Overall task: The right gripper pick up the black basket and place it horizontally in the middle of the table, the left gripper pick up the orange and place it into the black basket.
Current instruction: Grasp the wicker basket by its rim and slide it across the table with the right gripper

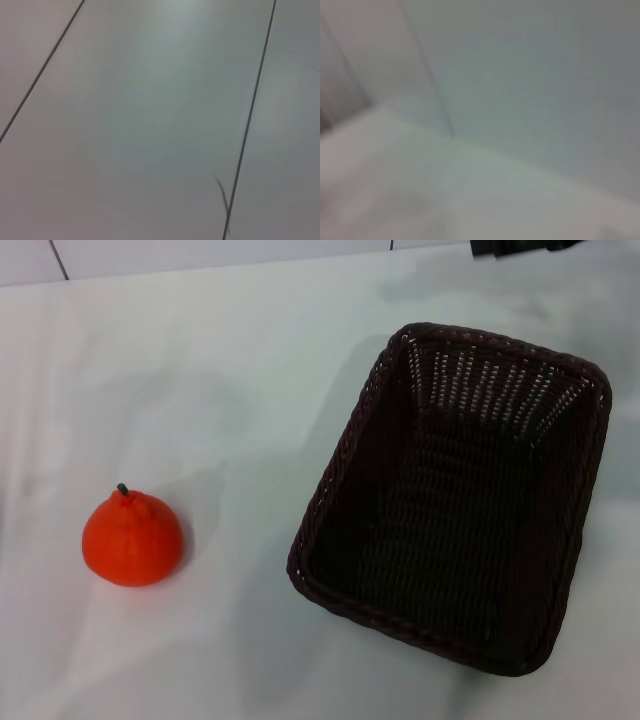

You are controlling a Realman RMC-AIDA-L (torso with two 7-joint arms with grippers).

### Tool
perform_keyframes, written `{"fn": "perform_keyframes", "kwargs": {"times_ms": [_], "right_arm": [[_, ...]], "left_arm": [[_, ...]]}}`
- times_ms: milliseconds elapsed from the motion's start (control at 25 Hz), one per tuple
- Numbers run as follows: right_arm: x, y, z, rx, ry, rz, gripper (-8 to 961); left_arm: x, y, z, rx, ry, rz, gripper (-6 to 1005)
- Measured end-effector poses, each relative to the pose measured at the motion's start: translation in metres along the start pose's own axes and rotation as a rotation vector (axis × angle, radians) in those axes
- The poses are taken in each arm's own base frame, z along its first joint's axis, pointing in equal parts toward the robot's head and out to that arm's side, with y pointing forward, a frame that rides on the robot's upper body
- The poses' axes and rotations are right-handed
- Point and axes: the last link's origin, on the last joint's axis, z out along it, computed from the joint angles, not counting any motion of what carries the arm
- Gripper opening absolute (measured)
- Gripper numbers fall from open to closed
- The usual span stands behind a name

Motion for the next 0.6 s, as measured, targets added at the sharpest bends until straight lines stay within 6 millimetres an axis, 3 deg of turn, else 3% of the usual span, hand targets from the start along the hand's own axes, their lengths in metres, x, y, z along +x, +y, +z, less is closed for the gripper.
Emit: {"fn": "perform_keyframes", "kwargs": {"times_ms": [280, 400, 600], "right_arm": [[0.022, -0.015, -0.006, -0.067, -0.297, -0.071, 911], [0.019, -0.016, 0.003, -0.081, -0.371, -0.084, 911], [0.007, -0.017, 0.025, -0.085, -0.458, -0.096, 816]], "left_arm": [[0.000, -0.001, 0.001, 0.001, -0.004, 0.002, 907], [-0.001, -0.001, 0.000, 0.005, -0.008, 0.002, 907], [-0.001, -0.002, -0.002, 0.014, -0.012, 0.001, 907]]}}
